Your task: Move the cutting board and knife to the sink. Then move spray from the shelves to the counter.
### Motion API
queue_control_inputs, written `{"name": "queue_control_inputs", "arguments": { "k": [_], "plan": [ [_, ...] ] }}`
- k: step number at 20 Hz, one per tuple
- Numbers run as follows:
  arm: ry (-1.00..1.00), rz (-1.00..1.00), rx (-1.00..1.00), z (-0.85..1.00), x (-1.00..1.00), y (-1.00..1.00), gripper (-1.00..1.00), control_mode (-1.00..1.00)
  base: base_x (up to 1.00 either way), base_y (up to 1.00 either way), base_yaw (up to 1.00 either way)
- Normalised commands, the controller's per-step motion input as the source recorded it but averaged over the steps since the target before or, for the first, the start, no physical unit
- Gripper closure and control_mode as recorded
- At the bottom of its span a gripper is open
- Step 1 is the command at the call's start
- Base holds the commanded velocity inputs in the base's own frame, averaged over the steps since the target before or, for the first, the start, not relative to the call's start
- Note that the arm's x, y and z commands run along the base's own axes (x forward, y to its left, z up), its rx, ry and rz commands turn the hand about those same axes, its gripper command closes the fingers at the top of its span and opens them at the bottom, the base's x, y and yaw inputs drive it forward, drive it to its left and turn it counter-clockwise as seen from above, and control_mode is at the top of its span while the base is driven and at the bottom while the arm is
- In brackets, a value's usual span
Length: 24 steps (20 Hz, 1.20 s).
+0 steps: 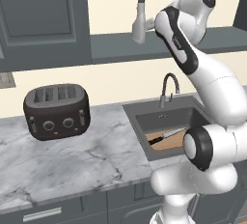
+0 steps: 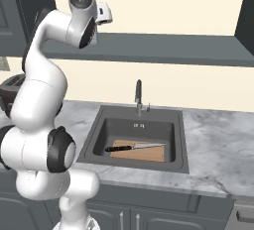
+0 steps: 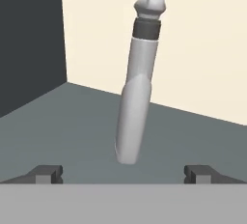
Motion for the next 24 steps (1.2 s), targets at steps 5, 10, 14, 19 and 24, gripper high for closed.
{"name": "queue_control_inputs", "arguments": {
  "k": [5, 10, 14, 19, 24],
  "plan": [
    [-0.07, 0.00, 0.00, -0.01, 0.17, 0.04, -1.00, -1.00, 0.00, 0.00, 0.00],
    [-0.11, 0.00, 0.00, -0.04, 0.19, 0.14, -1.00, -1.00, 0.00, 0.00, 0.00],
    [-0.05, 0.00, 0.00, -0.03, 0.22, 0.06, -1.00, -1.00, 0.00, 0.00, 0.00],
    [0.03, -0.01, 0.00, 0.01, 0.17, -0.02, -1.00, -1.00, 0.00, 0.00, 0.00],
    [0.08, -0.04, 0.00, 0.00, 0.13, 0.00, -1.00, -1.00, 0.00, 0.00, 0.00]
  ]
}}
